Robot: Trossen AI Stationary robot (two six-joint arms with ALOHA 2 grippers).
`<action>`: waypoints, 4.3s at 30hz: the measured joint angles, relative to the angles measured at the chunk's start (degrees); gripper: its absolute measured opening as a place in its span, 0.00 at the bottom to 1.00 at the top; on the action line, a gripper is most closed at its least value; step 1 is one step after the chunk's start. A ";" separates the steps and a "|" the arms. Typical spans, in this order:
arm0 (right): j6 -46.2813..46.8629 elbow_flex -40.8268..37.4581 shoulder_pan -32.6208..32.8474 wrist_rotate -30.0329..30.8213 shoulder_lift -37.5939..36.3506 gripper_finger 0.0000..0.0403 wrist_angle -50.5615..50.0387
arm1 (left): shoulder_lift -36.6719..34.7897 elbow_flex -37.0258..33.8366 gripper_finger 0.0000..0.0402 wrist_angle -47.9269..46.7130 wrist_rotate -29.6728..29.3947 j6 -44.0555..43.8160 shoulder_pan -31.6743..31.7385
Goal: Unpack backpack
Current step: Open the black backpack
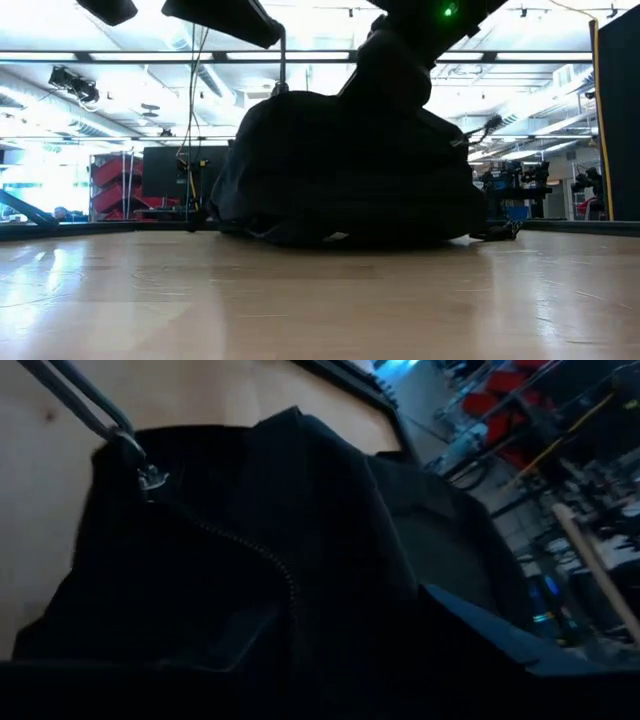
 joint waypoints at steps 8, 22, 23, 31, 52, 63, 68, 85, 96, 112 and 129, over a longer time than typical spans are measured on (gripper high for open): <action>-0.07 0.07 0.46 4.25 -0.04 0.10 -4.04 | 0.00 0.00 0.00 0.34 -0.81 -0.16 0.00; 1.66 -0.02 11.69 20.92 -3.84 0.00 -7.27 | -0.07 0.08 0.00 -17.44 -4.70 -20.79 -0.62; 2.95 -0.02 12.30 20.81 -4.42 0.00 -8.38 | -0.07 0.09 0.00 -20.25 -5.10 -23.78 -0.92; 15.42 0.04 14.34 20.80 -6.64 0.00 -18.38 | -0.07 -1.57 0.00 -42.01 -6.40 -49.04 -2.84; 17.93 0.02 13.22 15.48 -6.75 0.00 -18.93 | -9.15 -22.07 0.00 -32.90 -2.92 -61.97 -0.99; 18.64 0.02 9.97 9.87 -6.75 0.00 -18.44 | -11.76 -22.34 0.04 -0.04 -7.93 -29.68 -0.36; 18.62 0.02 8.67 8.26 -6.75 0.00 -17.59 | -11.65 -22.34 0.16 21.50 -2.42 -7.82 1.69; 11.43 0.02 4.74 -0.27 -6.69 0.00 -7.54 | -9.31 -22.36 0.28 50.76 17.28 18.29 12.89; 7.89 0.02 3.21 -3.82 -6.64 0.00 -2.51 | -5.08 -22.34 0.52 51.38 19.82 17.89 16.81; 2.36 0.07 6.19 -5.55 -7.62 0.02 -6.78 | -3.80 -22.32 0.02 51.16 12.06 17.13 19.40; 36.43 0.02 14.05 -3.52 -11.50 0.31 -35.98 | -3.80 -22.34 0.00 54.00 10.85 16.28 19.45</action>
